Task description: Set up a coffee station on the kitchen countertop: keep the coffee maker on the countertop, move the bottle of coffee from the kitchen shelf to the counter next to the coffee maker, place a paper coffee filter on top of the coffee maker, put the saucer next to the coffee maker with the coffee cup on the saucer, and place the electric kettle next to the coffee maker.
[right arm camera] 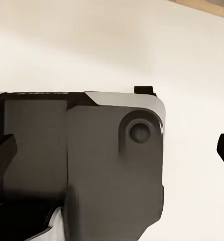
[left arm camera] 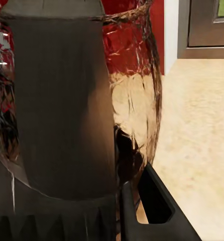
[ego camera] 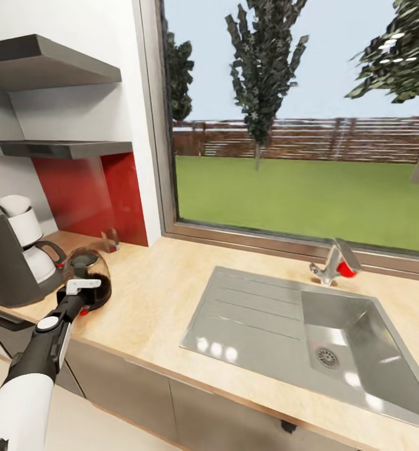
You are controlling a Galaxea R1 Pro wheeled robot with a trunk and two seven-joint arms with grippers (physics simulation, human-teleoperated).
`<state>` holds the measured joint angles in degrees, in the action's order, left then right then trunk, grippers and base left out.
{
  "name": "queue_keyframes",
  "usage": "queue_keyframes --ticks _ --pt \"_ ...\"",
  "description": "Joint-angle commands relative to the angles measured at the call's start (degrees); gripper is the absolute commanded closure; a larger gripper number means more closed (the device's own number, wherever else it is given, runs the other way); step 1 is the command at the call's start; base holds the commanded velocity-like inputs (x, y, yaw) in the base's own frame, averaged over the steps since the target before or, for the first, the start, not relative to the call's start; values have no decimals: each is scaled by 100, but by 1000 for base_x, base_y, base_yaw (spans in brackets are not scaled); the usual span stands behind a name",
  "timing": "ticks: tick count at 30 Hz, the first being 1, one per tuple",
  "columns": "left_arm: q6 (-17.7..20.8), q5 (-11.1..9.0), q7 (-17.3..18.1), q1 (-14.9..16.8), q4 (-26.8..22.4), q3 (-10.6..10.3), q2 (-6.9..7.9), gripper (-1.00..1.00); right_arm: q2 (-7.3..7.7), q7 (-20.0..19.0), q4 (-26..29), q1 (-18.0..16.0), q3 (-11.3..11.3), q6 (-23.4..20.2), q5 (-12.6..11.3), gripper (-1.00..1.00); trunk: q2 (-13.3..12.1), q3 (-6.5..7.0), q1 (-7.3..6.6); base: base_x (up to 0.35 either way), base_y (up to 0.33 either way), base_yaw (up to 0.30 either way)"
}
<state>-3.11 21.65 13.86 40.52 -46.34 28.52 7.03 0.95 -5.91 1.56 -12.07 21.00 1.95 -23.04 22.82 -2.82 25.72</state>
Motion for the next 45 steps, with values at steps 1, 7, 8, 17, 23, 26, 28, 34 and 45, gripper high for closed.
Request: queue_keyframes --ticks 1,7,8,17,23,26,28,34,45 --pt "-34 94 38 4 11 29 3 100 1 -24 -7 -6 45 18 -60 -100 10 -14 6 88 13 0" --pt "-37 94 37 6 11 26 9 100 1 -24 -7 -6 45 21 -60 -100 10 -14 6 16 4 0" --pt "-35 94 37 4 11 28 11 100 1 -24 -7 -6 45 19 -60 -100 10 -14 6 1 59 0" --pt "-32 94 37 1 11 31 9 100 1 -25 -7 -6 45 18 -60 -100 10 -14 6 0 176 0" --pt "-47 94 42 3 11 14 1 100 1 -24 -7 -6 45 20 -60 -100 10 -14 6 0 4 0" --pt "-45 100 38 0 6 19 2 -100 1 -24 -7 -6 45 19 -60 -100 10 -14 6 0 0 0" --pt "-48 102 32 0 5 21 7 -100 1 -24 -7 -6 45 20 -60 -100 10 -14 6 0 0 0" --pt "-49 94 29 0 3 22 9 -100 1 -24 -8 -6 45 19 -60 -100 10 -14 6 0 0 0" --pt "-49 94 29 0 2 22 1 -100 1 -24 -8 -6 45 20 -60 -100 10 -14 6 0 0 0"
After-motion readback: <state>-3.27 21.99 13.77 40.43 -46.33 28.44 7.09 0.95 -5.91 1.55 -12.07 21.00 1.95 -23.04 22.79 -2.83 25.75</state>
